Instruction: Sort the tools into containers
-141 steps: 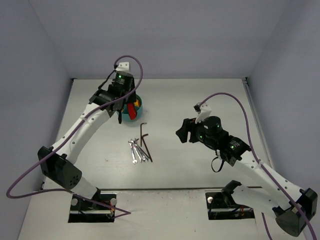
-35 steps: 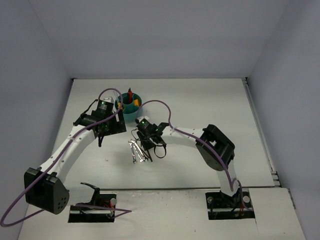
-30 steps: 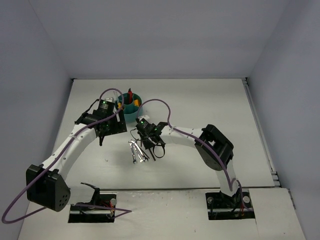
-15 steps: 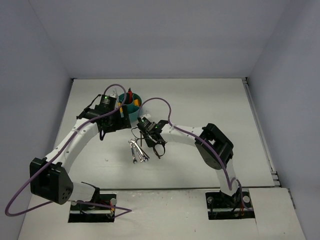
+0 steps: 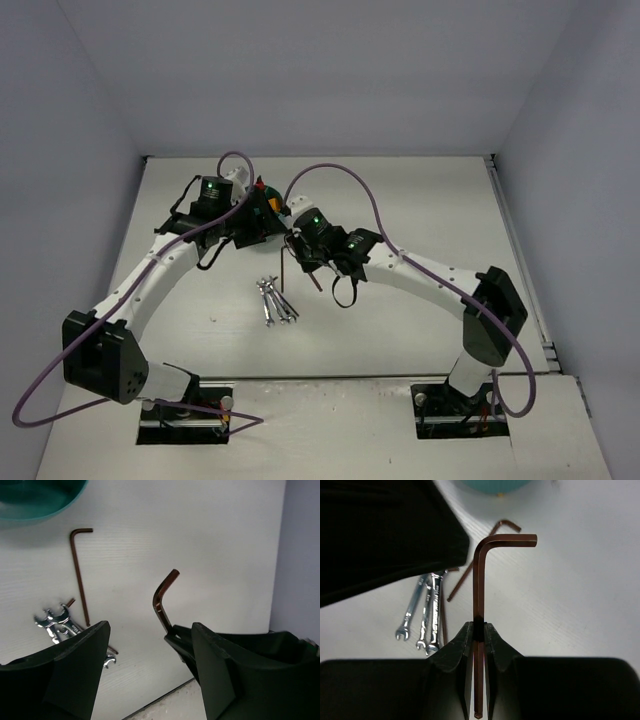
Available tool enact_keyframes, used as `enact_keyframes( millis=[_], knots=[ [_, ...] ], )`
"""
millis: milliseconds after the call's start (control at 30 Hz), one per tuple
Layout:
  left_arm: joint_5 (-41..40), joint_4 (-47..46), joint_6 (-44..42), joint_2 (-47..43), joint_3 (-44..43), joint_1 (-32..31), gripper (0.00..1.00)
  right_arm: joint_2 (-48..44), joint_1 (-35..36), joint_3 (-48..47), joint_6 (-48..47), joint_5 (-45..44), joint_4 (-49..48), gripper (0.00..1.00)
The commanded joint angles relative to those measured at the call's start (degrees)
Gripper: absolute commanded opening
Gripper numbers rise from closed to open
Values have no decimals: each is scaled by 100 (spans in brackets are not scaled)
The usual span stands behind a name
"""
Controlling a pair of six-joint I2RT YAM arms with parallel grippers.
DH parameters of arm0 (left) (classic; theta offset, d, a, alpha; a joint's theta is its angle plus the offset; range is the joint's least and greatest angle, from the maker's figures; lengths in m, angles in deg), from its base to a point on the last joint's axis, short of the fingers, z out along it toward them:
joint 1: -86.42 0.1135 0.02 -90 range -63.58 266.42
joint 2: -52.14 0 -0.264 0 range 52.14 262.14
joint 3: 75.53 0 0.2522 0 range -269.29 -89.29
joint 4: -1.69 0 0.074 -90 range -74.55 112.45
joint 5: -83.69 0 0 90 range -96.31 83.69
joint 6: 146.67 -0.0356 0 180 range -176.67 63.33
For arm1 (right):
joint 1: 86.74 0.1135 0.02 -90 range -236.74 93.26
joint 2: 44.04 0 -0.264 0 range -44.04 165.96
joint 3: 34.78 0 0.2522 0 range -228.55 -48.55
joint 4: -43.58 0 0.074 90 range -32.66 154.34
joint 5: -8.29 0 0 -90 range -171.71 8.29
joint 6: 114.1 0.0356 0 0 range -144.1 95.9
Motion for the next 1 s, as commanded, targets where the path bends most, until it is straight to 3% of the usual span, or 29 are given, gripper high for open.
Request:
enact_keyframes(
  millis=[0,200,600,667,933,967],
  knots=[
    [622,-789,308,135,-548,-39,62,-615,-46,121,-250,407,-744,0],
    [831,-818,244,320,-730,-95,59,-797,-46,182,-259,680,-965,0],
    [895,-783,273,487,-702,-176,44,-957,-78,256,-168,721,-1232,0],
    [903,-783,296,492,-682,-184,39,-990,-98,295,-137,721,-1274,0],
    [931,-857,284,435,-669,-185,0,-1064,-144,423,-12,738,-1410,0],
    [940,-881,314,405,-646,-185,0,-1079,-151,446,-4,738,-1425,0]
  ],
)
